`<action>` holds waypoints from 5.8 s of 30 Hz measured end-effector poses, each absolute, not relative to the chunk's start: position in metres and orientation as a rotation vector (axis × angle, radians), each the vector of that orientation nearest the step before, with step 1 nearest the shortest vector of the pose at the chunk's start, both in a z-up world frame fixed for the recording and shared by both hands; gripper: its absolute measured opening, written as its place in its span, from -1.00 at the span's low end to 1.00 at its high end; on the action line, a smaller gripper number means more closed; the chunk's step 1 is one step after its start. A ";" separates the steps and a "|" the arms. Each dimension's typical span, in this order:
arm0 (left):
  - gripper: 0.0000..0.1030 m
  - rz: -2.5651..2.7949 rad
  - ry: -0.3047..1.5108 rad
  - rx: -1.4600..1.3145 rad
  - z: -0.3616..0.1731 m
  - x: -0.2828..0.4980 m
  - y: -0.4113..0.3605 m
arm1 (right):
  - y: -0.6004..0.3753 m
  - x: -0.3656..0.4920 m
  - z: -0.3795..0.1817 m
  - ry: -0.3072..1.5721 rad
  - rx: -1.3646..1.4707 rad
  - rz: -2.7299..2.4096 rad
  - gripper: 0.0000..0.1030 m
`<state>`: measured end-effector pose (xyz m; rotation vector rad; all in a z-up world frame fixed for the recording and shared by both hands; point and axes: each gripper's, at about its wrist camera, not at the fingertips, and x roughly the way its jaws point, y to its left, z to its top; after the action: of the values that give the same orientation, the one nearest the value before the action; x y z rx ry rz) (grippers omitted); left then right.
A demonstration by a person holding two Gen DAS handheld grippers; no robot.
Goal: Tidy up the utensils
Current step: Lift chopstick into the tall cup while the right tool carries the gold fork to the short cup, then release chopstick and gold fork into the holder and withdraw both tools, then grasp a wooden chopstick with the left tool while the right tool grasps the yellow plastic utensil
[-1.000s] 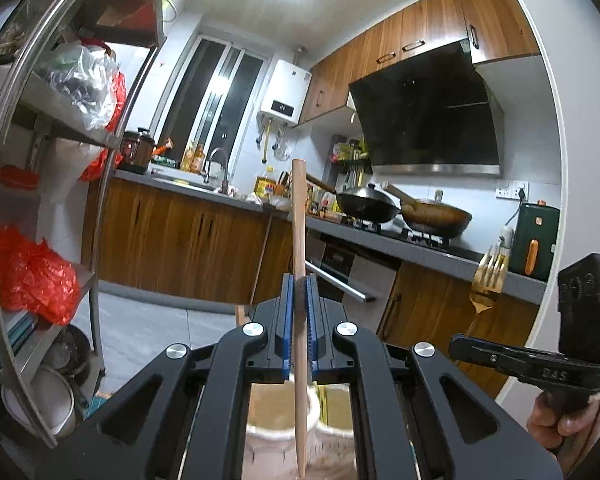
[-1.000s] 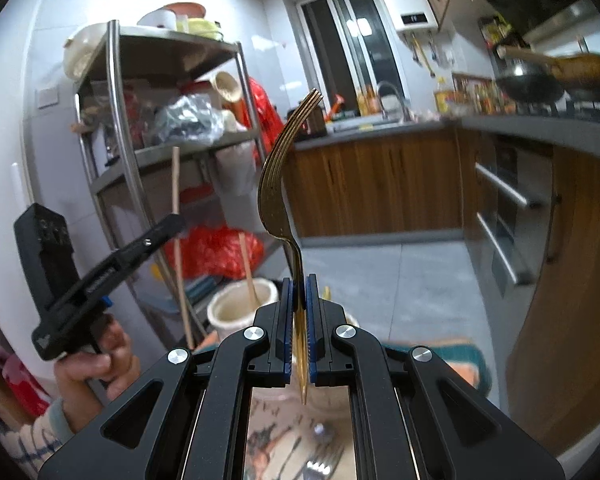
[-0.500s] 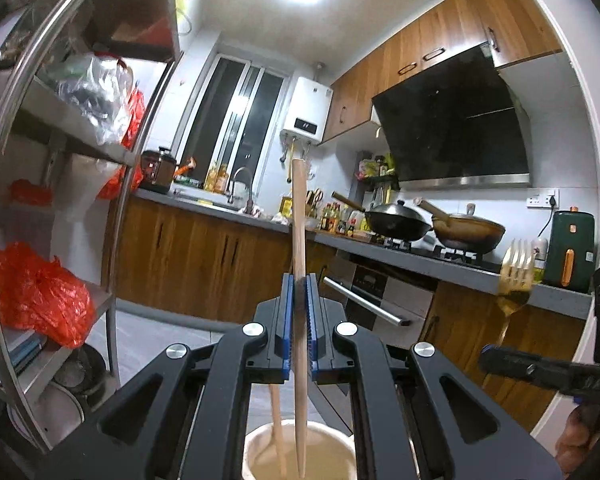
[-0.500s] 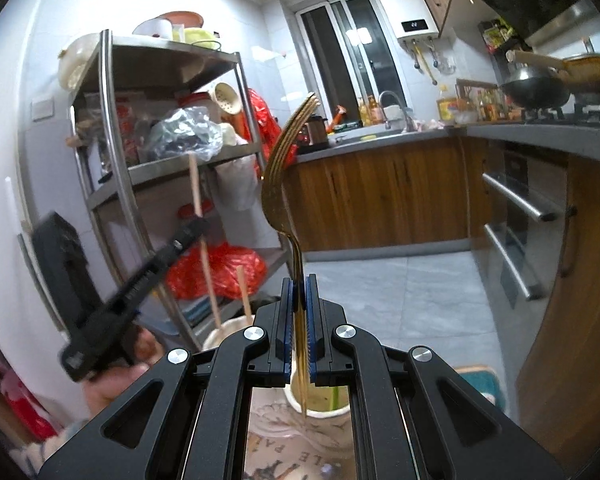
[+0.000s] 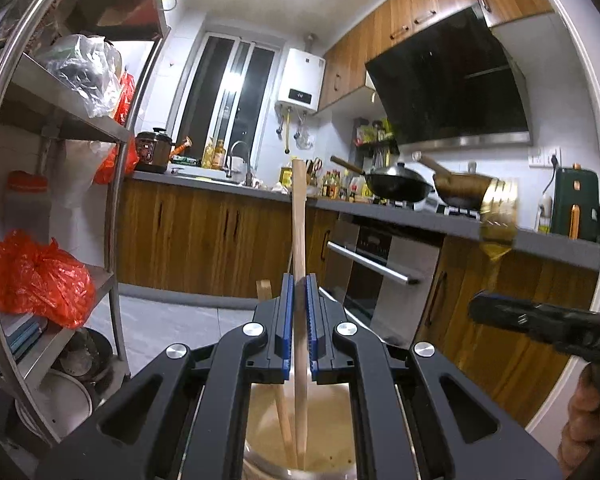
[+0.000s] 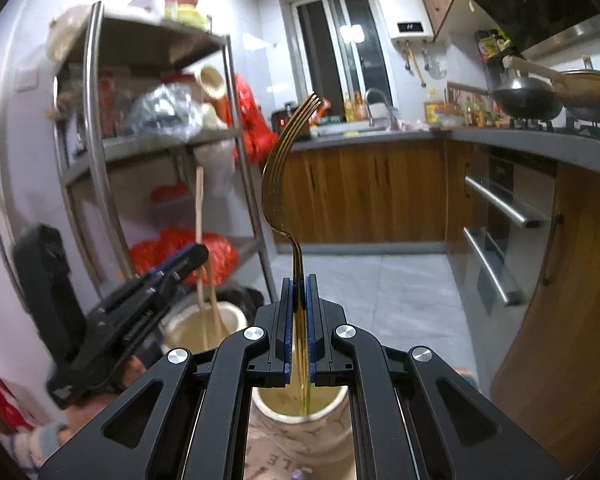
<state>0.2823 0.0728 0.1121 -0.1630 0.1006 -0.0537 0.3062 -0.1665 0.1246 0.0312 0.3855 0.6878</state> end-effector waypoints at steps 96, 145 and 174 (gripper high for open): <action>-0.16 -0.086 0.703 -0.069 -0.001 0.176 0.076 | -0.203 0.207 -0.011 0.851 -0.160 0.703 -0.11; -0.39 -0.068 0.825 -0.021 -0.018 0.193 0.064 | -0.208 0.203 -0.023 0.851 -0.227 0.681 -0.68; -0.71 -0.085 1.093 0.348 -0.009 0.205 0.051 | -0.181 0.214 -0.012 1.135 -0.616 0.718 -0.70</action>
<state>0.2052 0.0507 -0.0093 0.3484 1.0934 -0.0848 0.2145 -0.1809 -0.0119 -0.6164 1.1348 0.7183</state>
